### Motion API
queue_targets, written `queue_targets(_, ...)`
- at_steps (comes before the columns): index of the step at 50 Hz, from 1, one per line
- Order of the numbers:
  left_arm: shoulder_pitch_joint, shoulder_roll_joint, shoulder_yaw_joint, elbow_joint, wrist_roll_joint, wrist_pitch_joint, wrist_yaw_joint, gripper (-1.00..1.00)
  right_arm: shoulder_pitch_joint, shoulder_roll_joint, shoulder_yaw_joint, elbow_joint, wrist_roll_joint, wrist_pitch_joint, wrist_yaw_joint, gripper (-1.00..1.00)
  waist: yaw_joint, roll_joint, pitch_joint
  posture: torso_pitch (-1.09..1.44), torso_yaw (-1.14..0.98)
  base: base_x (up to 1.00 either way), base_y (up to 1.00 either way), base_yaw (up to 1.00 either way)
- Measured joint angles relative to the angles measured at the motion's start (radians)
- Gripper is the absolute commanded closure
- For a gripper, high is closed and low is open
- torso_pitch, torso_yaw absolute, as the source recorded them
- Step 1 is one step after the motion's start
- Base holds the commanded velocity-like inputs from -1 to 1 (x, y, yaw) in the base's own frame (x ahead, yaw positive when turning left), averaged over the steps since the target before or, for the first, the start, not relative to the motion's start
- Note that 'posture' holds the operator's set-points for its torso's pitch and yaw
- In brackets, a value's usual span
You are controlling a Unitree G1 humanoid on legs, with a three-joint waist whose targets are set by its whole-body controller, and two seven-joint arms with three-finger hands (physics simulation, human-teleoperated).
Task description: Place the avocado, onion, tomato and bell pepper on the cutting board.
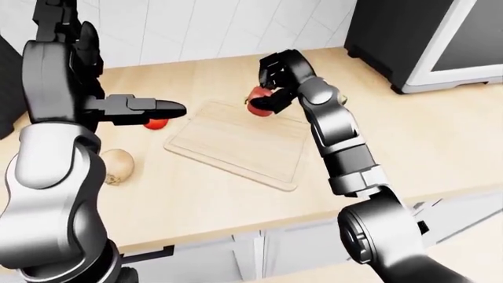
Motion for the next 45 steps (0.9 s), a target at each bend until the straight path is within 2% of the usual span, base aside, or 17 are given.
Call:
queue_targets(9,0.006,-0.004,0.002,-0.006,0.005,0.001,-0.002,-1.00,0.036,0.009,0.004,-0.030,-0.015,0.014,0.015,0.51,-0.001,0.001,-0.001,0.00,0.00,0.00,0.00,0.00)
queue_targets(13,0.012,-0.006,0.003,-0.010,0.006,-0.001,-0.003,-1.00,0.050,0.013,0.006,-0.041,-0.020,0.021,0.024,0.24,0.000,0.001,-0.002,0.00,0.00,0.00,0.00,0.00)
queue_targets(15,0.015,-0.008,0.003,-0.008,0.007,-0.004,-0.003,-1.00,0.053,0.014,0.006,-0.043,-0.021,0.024,0.026,0.17,0.000,0.001,-0.002,0.00,0.00,0.00,0.00,0.00)
queue_targets(16,0.016,-0.008,0.002,-0.007,0.008,-0.005,-0.003,-1.00,0.053,0.014,0.006,-0.043,-0.022,0.025,0.027,-0.02,0.000,0.001,-0.002,0.00,0.00,0.00,0.00,0.00)
queue_targets(28,0.003,-0.006,0.002,0.004,0.012,-0.007,-0.003,-1.00,0.050,0.017,0.007,-0.051,-0.029,0.017,0.040,-0.72,0.000,0.000,-0.007,0.00,0.00,0.00,0.00,0.00)
queue_targets(30,-0.002,-0.002,0.004,0.005,0.010,-0.005,-0.003,-1.00,0.046,0.016,0.007,-0.046,-0.030,0.017,0.043,-1.00,0.000,0.000,-0.006,0.00,0.00,0.00,0.00,0.00)
queue_targets(36,-0.003,0.005,0.013,-0.001,0.003,0.001,-0.004,-1.00,0.016,-0.005,0.004,-0.040,-0.035,0.037,0.062,-1.00,0.001,0.002,-0.003,0.00,0.00,0.00,0.00,0.00)
queue_targets(42,0.002,0.004,0.008,0.002,-0.001,0.001,-0.001,-1.00,-0.094,-0.097,-0.027,0.045,-0.054,0.032,0.102,-1.00,0.002,-0.001,-0.003,0.00,0.00,0.00,0.00,0.00)
queue_targets(45,0.000,0.004,0.008,0.001,0.000,0.002,0.001,-1.00,-0.160,-0.150,-0.035,0.152,-0.070,-0.002,0.117,-1.00,0.001,-0.002,-0.005,0.00,0.00,0.00,0.00,0.00)
